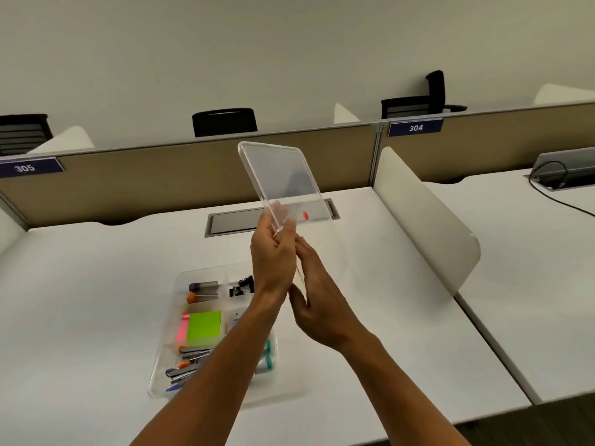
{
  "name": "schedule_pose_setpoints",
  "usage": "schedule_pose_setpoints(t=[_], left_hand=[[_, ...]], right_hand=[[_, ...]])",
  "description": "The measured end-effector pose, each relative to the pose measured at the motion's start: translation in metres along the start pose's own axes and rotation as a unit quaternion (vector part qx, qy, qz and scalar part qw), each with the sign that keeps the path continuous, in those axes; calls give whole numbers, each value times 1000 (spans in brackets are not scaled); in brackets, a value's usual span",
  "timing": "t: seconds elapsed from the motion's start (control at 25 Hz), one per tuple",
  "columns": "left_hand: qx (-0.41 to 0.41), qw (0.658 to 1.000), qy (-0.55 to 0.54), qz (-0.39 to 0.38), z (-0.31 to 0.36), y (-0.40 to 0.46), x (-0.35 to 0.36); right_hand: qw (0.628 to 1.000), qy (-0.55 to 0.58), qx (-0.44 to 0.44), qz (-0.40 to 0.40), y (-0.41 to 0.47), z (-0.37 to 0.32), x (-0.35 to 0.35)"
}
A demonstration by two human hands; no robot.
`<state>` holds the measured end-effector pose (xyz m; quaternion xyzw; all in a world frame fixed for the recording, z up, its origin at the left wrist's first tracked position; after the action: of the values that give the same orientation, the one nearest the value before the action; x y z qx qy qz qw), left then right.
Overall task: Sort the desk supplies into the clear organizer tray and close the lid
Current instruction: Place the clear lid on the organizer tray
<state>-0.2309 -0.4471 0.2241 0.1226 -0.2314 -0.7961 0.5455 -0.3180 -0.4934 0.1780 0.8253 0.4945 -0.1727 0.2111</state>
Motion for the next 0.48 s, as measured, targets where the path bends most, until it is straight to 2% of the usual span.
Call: schedule_pose_setpoints(t=[0.08, 0.12, 0.32, 0.4, 0.48], left_hand=[[-8, 1000, -28, -2, -2, 8, -29], [-8, 999, -50, -11, -2, 11, -44], [8, 994, -75, -76, 2, 22, -123], [11, 995, -64, -70, -2, 20, -153], [10, 997, -64, -48, -11, 18, -182]], right_hand=[[997, -59, -17, -53, 8, -5, 7], [996, -76, -19, -48, 12, -7, 9], [982, -105, 54, 144, 40, -3, -2], [977, -115, 78, 164, 49, 1, 1], [979, -108, 100, 141, 56, 8, 9]])
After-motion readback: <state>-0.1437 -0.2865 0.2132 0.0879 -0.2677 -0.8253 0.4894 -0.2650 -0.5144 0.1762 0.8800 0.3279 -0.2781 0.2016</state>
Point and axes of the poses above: each hand's wrist, its own y-axis towards the middle knuckle, its own x-axis out of the palm, z = x × y, the point moved 2 cm from there along y, towards the middle knuckle, and after that the axes turned 14 degrees about x, right-handed, at the moved point
